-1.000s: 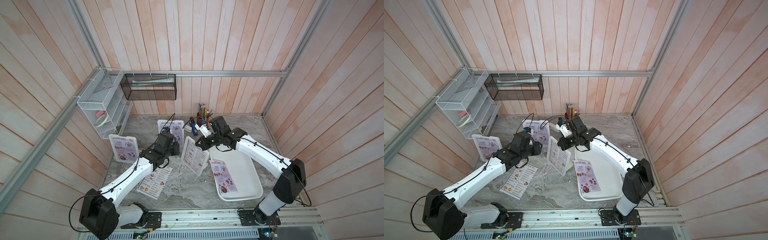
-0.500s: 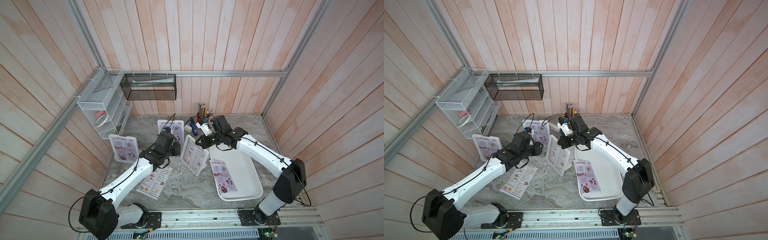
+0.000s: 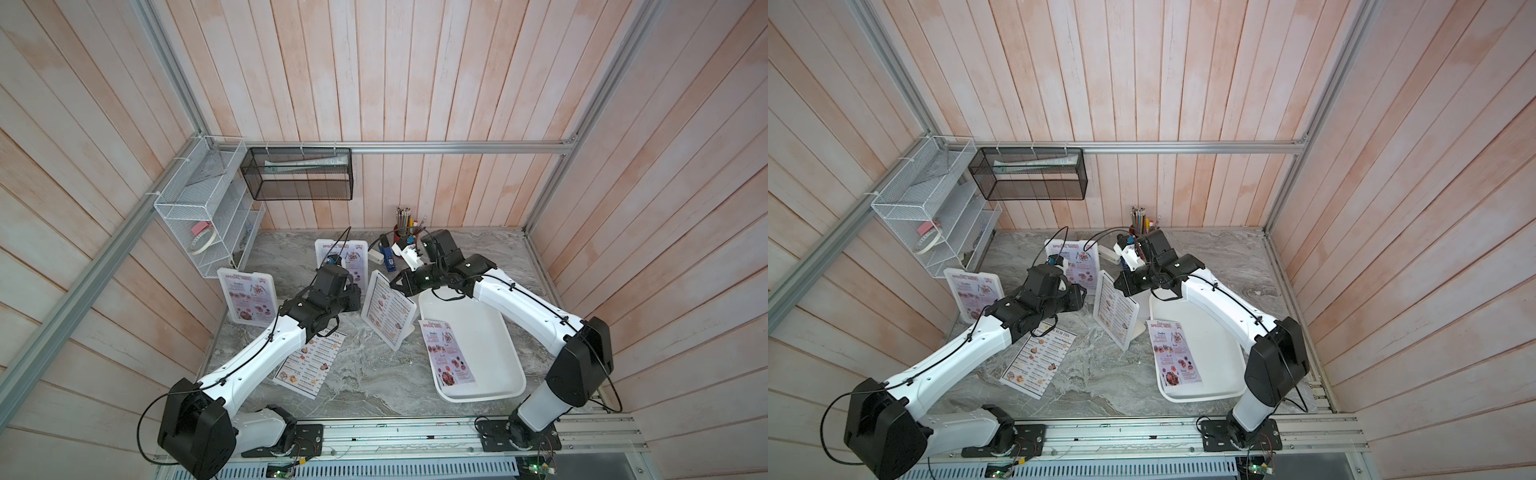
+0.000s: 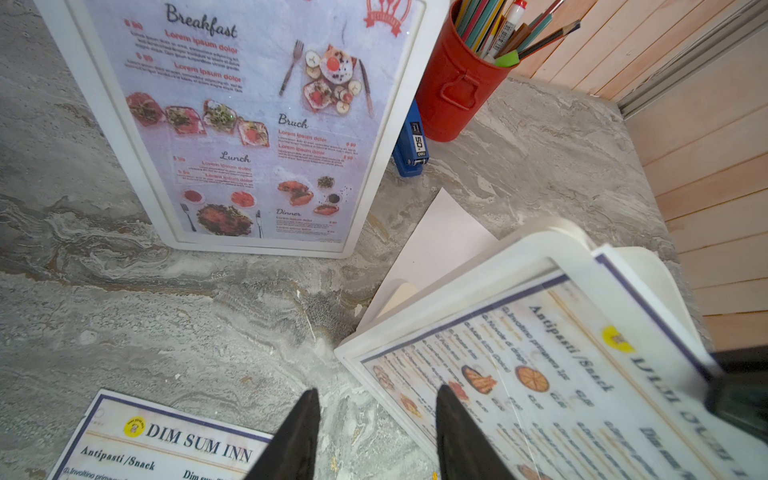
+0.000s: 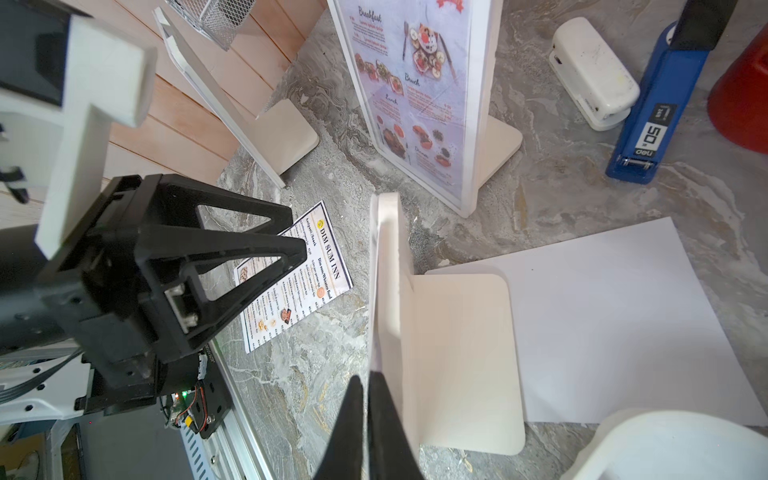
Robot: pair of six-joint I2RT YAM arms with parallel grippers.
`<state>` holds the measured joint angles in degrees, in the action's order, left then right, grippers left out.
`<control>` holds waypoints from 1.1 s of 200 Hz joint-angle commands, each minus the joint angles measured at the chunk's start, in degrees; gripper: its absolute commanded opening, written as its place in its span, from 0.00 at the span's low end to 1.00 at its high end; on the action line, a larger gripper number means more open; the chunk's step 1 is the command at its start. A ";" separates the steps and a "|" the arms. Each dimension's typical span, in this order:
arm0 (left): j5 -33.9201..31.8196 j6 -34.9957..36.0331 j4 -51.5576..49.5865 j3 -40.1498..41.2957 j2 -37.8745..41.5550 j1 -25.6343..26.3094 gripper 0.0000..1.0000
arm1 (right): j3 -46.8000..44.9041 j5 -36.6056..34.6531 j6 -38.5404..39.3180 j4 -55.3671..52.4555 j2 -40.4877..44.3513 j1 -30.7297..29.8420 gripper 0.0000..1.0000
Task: Replace the menus in the menu holders
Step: Take out the menu from the menu holder.
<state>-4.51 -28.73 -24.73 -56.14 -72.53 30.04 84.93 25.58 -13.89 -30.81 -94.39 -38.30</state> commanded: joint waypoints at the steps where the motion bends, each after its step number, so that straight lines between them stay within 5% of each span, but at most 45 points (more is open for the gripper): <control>1: 0.21 -0.16 -0.49 -0.20 0.72 0.19 0.48 | 1.69 0.75 0.27 0.77 0.35 0.25 0.06; 220: -2.22 1.23 -4.79 -6.34 4.25 -1.84 0.48 | 12.75 -2.26 4.05 -5.47 5.57 3.29 0.00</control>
<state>-6.26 -28.47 -27.81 -60.71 -70.00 29.56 94.06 23.83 -11.55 -33.78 -91.18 -35.68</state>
